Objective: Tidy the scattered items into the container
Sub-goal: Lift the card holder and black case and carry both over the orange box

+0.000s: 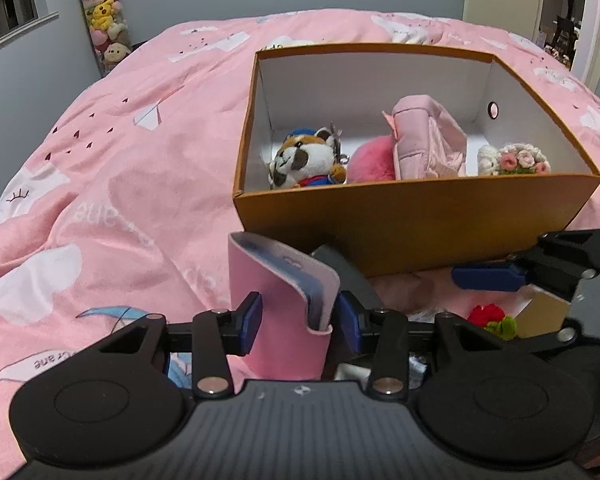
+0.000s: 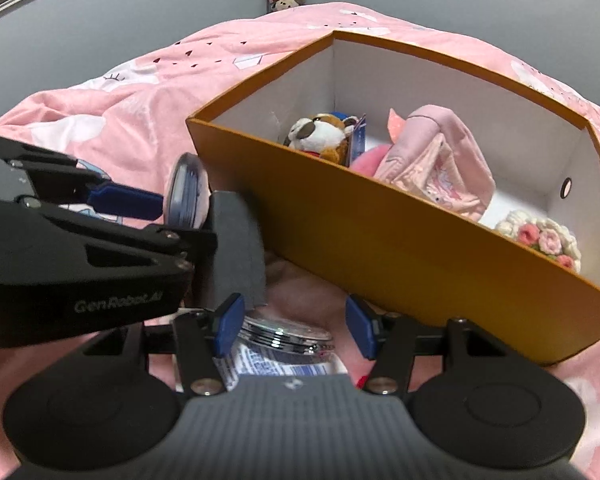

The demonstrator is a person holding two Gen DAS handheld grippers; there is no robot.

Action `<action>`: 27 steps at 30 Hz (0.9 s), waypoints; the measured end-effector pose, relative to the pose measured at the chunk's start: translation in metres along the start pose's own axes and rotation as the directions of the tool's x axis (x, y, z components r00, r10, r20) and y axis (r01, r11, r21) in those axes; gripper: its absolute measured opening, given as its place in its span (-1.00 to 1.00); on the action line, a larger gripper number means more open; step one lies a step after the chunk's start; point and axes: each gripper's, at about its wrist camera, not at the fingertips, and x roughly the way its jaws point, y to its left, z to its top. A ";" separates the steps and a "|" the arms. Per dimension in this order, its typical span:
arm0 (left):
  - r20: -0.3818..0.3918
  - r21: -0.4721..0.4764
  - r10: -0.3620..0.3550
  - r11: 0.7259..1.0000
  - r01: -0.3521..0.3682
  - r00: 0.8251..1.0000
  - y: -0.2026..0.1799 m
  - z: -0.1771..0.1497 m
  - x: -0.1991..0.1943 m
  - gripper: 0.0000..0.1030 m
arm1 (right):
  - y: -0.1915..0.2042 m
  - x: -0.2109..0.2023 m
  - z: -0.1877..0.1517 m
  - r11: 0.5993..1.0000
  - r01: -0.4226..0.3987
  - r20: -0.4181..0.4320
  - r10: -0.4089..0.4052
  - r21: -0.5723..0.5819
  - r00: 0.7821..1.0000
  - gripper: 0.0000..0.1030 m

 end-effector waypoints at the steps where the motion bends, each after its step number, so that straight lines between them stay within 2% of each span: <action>1: 0.004 0.001 0.001 1.000 -0.001 1.000 0.000 0.000 0.000 0.04 | 0.000 0.002 0.000 1.000 -0.001 -0.003 0.001 -0.001 1.000 0.16; 5: 0.010 0.001 -0.005 1.000 0.005 1.000 0.002 -0.001 0.000 0.04 | -0.001 0.005 0.001 1.000 -0.004 -0.004 0.004 0.002 1.000 0.16; 9: 0.007 -0.036 -0.012 0.999 0.012 1.000 0.010 -0.002 -0.003 -0.15 | 0.001 0.003 0.004 1.000 -0.007 0.013 0.007 -0.005 1.000 0.16; 13: 0.016 -0.061 -0.017 0.998 0.018 1.000 0.019 -0.003 -0.008 -0.24 | 0.003 0.004 0.007 1.000 -0.006 0.028 0.006 -0.019 1.000 0.16; 21: 0.015 -0.112 -0.038 0.993 0.040 0.999 0.031 -0.005 -0.013 -0.26 | 0.003 0.006 0.013 1.000 0.000 0.041 0.001 -0.026 0.999 0.16; 27: 0.017 -0.151 -0.094 0.984 0.096 0.995 0.037 -0.008 -0.015 -0.26 | 0.002 0.007 0.013 1.000 -0.015 0.044 0.016 -0.018 0.999 0.16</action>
